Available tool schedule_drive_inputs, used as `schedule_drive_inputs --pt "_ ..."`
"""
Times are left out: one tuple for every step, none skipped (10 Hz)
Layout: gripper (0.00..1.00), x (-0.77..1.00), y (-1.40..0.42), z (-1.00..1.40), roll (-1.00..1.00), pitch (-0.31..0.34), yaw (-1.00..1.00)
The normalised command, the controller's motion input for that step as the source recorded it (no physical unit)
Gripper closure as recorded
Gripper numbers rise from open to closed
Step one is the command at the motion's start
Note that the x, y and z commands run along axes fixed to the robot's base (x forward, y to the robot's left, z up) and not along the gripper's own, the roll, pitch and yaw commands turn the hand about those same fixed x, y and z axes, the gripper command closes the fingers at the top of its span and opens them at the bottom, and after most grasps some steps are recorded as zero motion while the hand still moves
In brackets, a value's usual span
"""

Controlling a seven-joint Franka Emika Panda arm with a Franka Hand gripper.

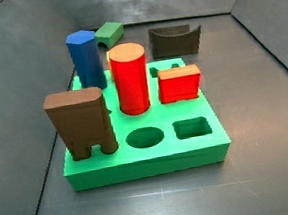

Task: Pick up the arch object. Move up. Place the arch object on the fixture. Regrasp the arch object. Rotate the arch object. Move to above the board. Insert the arch object.
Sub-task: Pick up the arch object.

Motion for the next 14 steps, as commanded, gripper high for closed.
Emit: schedule_drive_inputs --pt "0.00 -0.35 0.15 -0.68 -0.04 -0.210 -0.69" --pt "0.00 -0.41 0.18 -0.71 -0.01 -0.203 -0.68" --pt "0.00 -0.48 0.25 -0.73 0.00 -0.194 -0.64" --pt "0.00 -0.47 0.29 -0.68 0.00 -0.224 -0.58" --pt "0.00 -0.39 0.33 -0.55 0.00 -0.287 -0.48" --pt "0.00 -0.33 0.41 -0.51 -0.05 -0.306 -0.30" --pt "0.00 -0.29 0.44 -0.48 -0.13 -0.314 -0.18" --pt "0.00 -0.17 0.46 -0.51 -0.20 -0.267 -0.10" --pt "0.00 -0.03 0.45 -0.57 -0.18 -0.227 -0.08" --pt "0.00 -0.09 0.31 -0.59 -0.14 -0.251 -0.12" --pt "0.00 -0.07 0.26 -0.61 -0.11 -0.264 -0.09" --pt "0.00 0.00 0.14 -0.70 -0.07 -0.243 -0.05" --pt "0.00 0.00 0.06 -0.63 -0.17 -0.214 -0.07" --pt "0.00 0.22 0.00 -0.58 -0.26 -0.160 -0.08"
